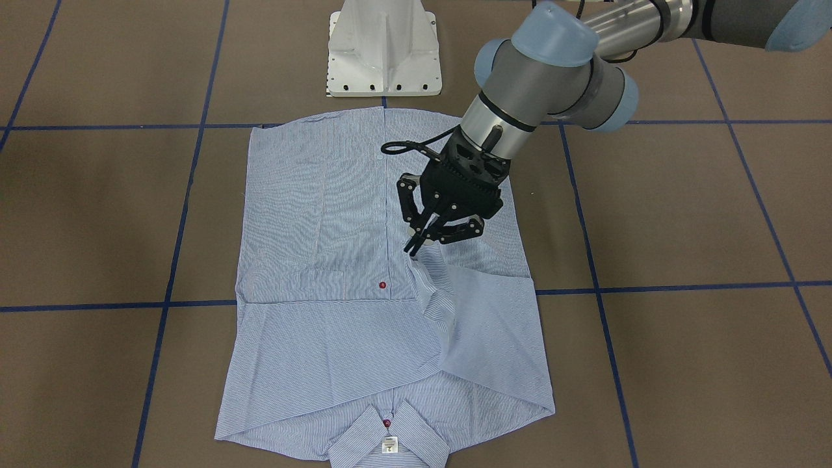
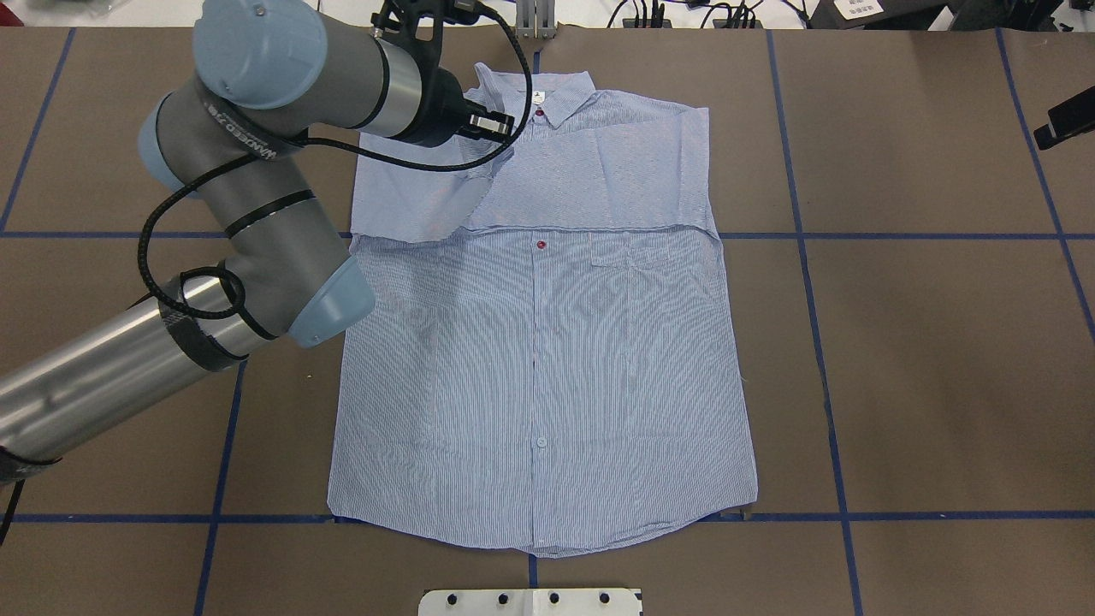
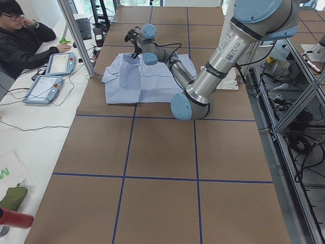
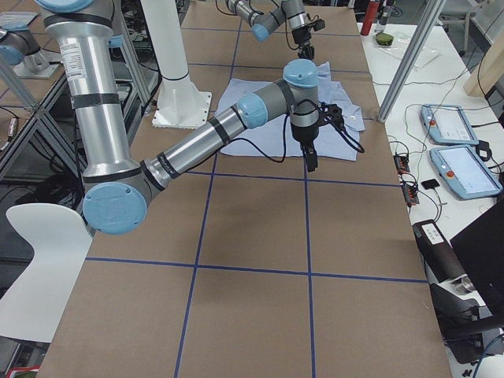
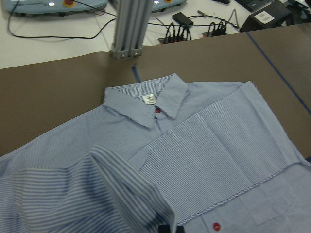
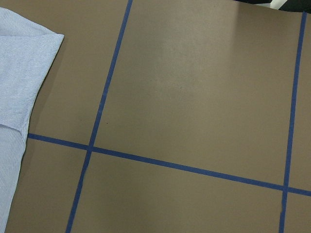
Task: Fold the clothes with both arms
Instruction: 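Carry the sleeve cuff with the left gripper across the shirt toward the other sleeve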
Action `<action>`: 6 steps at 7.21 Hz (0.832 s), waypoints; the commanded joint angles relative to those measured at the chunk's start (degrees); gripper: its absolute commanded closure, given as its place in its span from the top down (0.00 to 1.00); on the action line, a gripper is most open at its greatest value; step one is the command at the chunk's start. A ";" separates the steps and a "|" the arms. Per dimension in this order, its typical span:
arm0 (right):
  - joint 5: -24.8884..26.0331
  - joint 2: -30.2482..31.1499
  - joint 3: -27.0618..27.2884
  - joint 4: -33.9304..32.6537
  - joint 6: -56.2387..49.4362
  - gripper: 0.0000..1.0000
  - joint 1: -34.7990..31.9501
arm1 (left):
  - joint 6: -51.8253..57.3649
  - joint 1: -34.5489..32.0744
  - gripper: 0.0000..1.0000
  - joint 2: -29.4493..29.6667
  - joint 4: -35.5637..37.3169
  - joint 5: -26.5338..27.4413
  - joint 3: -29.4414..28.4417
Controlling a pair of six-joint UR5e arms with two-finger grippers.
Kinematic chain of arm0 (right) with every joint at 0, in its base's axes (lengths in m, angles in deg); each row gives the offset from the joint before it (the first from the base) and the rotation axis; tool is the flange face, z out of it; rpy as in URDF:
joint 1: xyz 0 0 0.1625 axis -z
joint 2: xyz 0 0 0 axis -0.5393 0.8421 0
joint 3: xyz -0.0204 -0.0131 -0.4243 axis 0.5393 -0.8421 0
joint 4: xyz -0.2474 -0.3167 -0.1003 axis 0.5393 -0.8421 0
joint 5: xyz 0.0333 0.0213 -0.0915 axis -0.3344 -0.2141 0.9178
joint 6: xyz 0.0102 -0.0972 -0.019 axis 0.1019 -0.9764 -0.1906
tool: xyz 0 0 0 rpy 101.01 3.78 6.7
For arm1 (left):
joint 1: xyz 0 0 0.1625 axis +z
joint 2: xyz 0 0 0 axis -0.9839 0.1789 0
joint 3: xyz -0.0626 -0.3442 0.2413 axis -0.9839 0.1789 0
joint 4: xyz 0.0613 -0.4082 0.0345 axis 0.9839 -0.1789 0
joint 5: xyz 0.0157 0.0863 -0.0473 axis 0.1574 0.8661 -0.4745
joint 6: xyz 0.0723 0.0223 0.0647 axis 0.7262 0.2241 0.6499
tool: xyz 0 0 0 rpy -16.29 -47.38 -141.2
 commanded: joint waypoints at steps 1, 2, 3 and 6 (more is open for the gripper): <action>-0.09 0.00 0.06 -0.04 0.00 1.00 -0.09 | 0.10 3.02 0.00 1.22 -0.12 3.93 -1.45; 0.00 0.00 -0.03 -0.04 0.00 1.00 0.00 | 0.19 4.60 0.00 1.31 -0.12 5.17 -1.80; 0.00 0.00 -0.03 0.04 0.00 1.00 0.00 | 0.10 6.97 0.20 1.31 -0.12 7.36 -1.98; 0.00 0.00 -0.11 0.04 0.00 1.00 0.00 | -2.17 13.05 0.25 8.31 -0.12 14.75 -10.73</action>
